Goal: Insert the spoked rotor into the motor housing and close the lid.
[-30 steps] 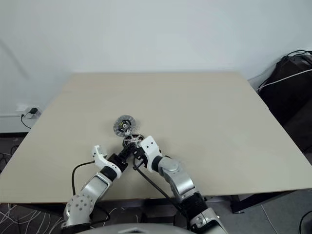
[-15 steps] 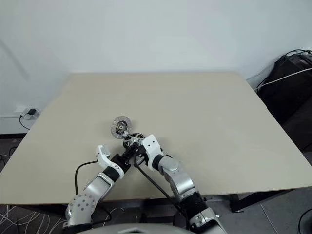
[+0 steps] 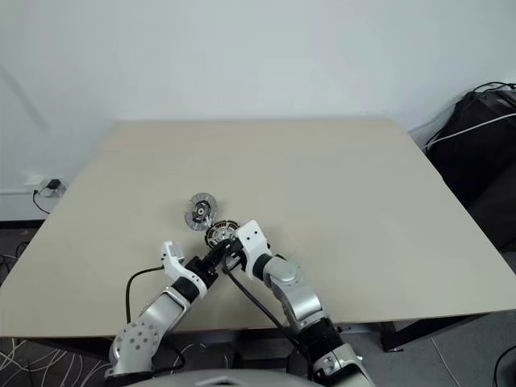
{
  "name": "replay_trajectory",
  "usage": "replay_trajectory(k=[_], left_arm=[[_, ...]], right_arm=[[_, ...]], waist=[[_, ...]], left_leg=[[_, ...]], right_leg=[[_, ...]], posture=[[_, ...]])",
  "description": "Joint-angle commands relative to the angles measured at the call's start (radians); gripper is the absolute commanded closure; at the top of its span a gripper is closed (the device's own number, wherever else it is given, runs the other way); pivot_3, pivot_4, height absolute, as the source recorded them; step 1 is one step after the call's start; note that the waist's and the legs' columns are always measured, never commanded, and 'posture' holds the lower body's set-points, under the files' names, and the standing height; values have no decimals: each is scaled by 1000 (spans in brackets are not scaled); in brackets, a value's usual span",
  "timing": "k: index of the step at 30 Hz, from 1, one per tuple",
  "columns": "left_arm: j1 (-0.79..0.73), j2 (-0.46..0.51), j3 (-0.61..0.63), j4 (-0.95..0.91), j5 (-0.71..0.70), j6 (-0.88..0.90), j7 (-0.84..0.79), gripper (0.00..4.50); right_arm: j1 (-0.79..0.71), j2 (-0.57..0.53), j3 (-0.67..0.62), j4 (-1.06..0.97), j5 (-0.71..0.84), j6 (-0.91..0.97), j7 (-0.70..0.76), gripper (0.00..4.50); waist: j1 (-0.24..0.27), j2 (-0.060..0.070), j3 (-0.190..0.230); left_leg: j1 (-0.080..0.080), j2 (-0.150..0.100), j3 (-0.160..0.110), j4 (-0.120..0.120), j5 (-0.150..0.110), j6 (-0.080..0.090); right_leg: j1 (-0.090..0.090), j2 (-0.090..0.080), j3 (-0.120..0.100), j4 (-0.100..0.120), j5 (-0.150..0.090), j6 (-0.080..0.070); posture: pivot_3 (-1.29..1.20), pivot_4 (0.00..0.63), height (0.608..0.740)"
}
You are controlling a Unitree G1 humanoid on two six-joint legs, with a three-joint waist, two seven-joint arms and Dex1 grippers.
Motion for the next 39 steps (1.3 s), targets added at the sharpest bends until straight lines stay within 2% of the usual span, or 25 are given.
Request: replay_trajectory(k=[1,6,9,12,18,23,30,39], left_arm=[[5,30,-72,-78,66,-53,-100,894],[29,110,-191,-113,287,-277,-241,894],[45,122,-216,-103,351,-391,-273,894],[65,135,-232,-74,432,-537,-281,894],[76,171,-238,17,578,-685,-189,894],[120,178,-230,22,512,-634,-259,894],[160,205,-205,-27,403,-527,-346,894],[151,173,-129,-15,507,-624,-243,894]], right_arm=[[-10,2,-8,-49,4,-18,3,4500],[5,-13,-32,-81,7,-33,-8,4500],[16,-23,-46,-103,6,-42,-12,4500],[27,-38,-75,-124,4,-49,-24,4500],[28,-36,-133,-140,-1,-81,-81,4500],[37,1,-207,-222,91,-75,-95,4500],[56,-15,-200,-269,104,-45,-91,4500],[59,-100,-150,-292,43,17,-75,4500]], waist=[[0,0,0],[0,2,1],[0,2,1],[1,2,1],[1,4,1],[0,6,1],[-2,7,1],[1,7,1]], left_leg=[[0,0,0,0,0,0],[0,0,0,-1,-1,-1],[0,0,0,-2,-1,-1],[0,0,0,-2,0,0],[0,1,0,-3,1,1],[0,1,1,-3,1,2],[0,2,0,-3,1,3],[0,2,0,-3,1,3]], right_leg=[[0,0,0,0,0,0],[0,0,0,0,0,-1],[-1,0,0,0,-1,-2],[-1,0,1,0,-1,-2],[-1,1,0,0,-1,-2],[-1,1,1,-1,0,-4],[-2,1,0,0,0,-4],[-2,1,1,-1,0,-3]], posture=[[0,0,740],[0,0,740],[0,0,740],[0,0,740],[0,0,740],[0,0,740],[0,0,740],[0,0,740]])
